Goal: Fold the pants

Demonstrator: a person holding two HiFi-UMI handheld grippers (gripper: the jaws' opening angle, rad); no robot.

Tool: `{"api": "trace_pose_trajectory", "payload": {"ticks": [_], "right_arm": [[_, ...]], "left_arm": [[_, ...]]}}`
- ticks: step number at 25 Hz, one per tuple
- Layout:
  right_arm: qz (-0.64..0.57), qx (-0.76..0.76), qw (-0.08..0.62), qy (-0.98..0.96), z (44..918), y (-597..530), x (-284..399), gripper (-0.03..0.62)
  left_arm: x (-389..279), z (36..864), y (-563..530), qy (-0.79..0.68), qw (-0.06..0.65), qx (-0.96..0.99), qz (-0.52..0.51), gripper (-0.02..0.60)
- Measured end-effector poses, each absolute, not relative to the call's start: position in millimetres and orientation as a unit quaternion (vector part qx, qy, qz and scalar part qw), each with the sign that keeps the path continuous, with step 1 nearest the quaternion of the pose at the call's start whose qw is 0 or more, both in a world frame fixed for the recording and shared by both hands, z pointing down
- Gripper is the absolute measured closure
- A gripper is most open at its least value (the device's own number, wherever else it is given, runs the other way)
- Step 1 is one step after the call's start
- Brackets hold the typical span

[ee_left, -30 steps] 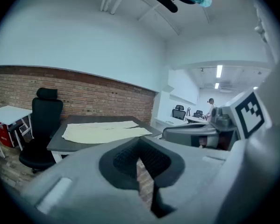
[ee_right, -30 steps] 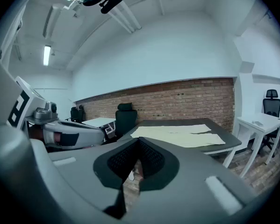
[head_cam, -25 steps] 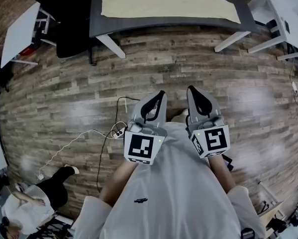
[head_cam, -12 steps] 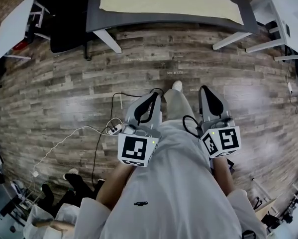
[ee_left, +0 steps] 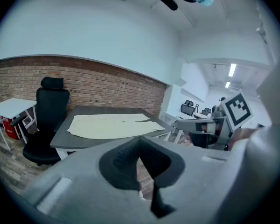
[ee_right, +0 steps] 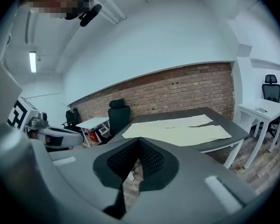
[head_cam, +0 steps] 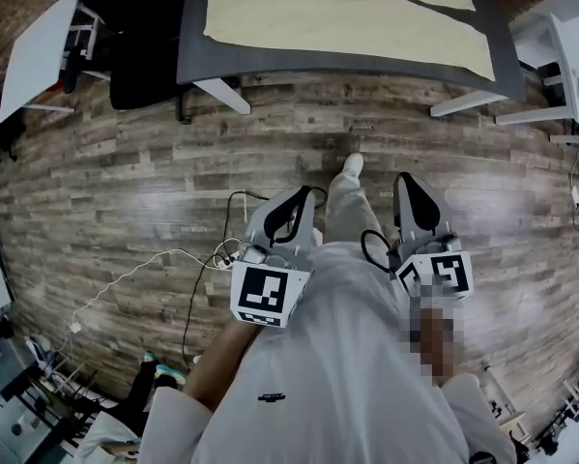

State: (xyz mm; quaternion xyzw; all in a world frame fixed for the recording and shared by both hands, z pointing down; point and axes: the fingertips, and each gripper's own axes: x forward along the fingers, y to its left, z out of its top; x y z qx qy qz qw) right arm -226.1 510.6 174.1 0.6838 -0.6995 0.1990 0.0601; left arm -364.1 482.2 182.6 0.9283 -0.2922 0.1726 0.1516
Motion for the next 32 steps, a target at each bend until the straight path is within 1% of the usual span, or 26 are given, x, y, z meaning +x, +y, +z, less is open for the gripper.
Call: {"api": "trace_pose_trajectory", "payload": {"ticks": [4,9,14,17,26,32], "right_arm": [[0.193,0.692,0.055,-0.693,174,475,-180,0.591],[0.204,0.694,0.035,-0.689,179,437,-117,0.591],[0.198,0.695,0.026,-0.691,182,406,-52,0.591],[0.190,0.701,0.033,-0.687,188,392,-18,0.591],[0.201,0.720,0.053,-0.662,201,367,23,0.591],[0.232,0.730,0.059,-0.640,205,339,33,0.591]], "left_arm": [[-330,189,445,-0.285,0.136,0.927,0.202,0.578],[-271,189,405,-0.269,0.115,0.929,0.226,0.578],[-214,199,371,-0.266,0.115,0.925,0.244,0.578],[-190,206,355,-0.266,0.108,0.924,0.252,0.578],[-150,224,322,-0.233,0.102,0.922,0.291,0.578],[-120,240,292,-0.166,0.100,0.929,0.315,0.578]]}}
